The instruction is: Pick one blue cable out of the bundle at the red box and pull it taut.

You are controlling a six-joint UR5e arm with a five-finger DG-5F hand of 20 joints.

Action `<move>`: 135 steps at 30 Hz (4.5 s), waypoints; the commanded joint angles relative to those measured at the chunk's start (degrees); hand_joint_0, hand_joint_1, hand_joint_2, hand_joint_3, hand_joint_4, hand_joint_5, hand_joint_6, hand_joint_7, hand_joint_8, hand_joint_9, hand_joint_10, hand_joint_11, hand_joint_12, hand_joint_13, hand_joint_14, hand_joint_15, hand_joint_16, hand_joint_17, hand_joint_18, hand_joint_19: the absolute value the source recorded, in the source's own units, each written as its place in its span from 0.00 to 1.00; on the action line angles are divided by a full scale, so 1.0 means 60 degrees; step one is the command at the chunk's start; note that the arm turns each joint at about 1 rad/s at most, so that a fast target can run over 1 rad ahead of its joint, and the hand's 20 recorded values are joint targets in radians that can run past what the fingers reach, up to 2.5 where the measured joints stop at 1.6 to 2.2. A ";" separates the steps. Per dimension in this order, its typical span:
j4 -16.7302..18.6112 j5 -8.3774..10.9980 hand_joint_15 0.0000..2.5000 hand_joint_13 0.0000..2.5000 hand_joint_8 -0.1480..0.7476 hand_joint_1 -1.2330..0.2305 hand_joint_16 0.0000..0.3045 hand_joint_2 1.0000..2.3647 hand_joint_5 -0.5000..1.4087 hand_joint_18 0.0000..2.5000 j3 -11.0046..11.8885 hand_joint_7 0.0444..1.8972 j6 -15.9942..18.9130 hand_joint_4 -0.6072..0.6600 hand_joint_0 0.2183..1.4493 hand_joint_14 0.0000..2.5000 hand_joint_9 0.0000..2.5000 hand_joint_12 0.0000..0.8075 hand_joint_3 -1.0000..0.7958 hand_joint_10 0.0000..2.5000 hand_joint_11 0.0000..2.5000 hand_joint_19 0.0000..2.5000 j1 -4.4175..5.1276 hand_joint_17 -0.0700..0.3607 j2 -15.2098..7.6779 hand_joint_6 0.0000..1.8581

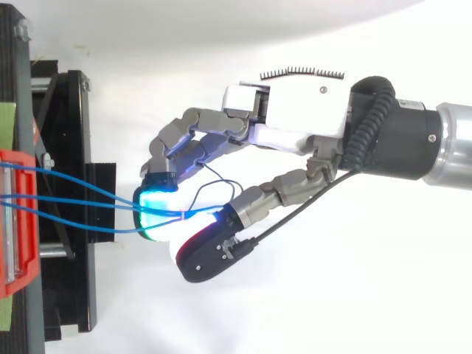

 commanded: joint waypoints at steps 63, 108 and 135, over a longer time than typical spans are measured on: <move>0.0000 0.0014 0.07 0.16 0.53 0.39 0.18 0.00 0.17 0.17 0.0066 0.47 -0.0002 0.56 0.30 0.00 0.28 0.49 0.30 0.00 0.20 0.05 0.0029 0.45 0.0000 0.49; 0.0118 0.0014 0.07 0.18 0.54 0.37 0.17 0.01 0.17 0.19 0.0081 0.52 -0.0002 0.55 0.32 0.00 0.31 0.48 0.37 0.01 0.23 0.05 0.0073 0.44 0.0000 0.50; 0.0118 0.0014 0.07 0.19 0.50 0.28 0.17 0.00 0.17 0.21 0.0183 0.48 0.0013 0.50 0.35 0.00 0.31 0.47 0.28 0.01 0.23 0.04 0.0073 0.44 0.0000 0.50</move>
